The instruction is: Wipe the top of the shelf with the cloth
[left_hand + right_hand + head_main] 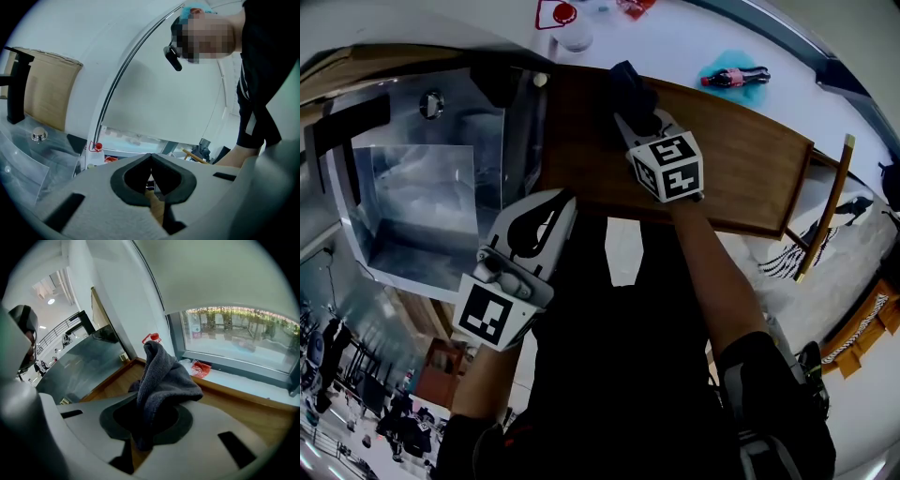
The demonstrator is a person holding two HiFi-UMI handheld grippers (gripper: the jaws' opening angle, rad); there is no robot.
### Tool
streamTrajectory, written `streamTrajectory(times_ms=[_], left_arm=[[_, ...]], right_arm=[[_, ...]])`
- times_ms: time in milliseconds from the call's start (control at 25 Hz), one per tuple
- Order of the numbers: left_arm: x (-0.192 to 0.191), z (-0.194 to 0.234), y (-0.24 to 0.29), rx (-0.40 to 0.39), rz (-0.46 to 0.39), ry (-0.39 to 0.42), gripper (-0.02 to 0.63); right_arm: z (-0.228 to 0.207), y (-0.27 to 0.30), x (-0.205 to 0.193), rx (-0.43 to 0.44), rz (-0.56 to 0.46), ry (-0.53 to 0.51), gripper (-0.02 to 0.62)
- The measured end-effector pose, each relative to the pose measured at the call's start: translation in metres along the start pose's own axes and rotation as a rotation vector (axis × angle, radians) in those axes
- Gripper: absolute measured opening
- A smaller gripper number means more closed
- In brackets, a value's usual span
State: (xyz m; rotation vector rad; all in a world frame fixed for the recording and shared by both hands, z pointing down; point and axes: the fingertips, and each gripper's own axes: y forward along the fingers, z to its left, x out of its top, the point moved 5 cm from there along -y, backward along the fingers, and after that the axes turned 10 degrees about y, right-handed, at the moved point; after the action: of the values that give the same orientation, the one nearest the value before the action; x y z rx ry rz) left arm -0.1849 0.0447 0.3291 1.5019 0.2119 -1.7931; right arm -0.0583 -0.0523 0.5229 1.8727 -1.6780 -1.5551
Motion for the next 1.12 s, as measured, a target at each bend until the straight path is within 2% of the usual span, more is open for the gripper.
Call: streamTrajectory(times_ms=[1120], left_arm=[[0.004, -0.086, 0.085, -0.128, 0.049, 0.042, 0.018]], right_arm=[[-0.114, -0.092, -0.038, -0.114, -0.05, 0.127, 0.051]])
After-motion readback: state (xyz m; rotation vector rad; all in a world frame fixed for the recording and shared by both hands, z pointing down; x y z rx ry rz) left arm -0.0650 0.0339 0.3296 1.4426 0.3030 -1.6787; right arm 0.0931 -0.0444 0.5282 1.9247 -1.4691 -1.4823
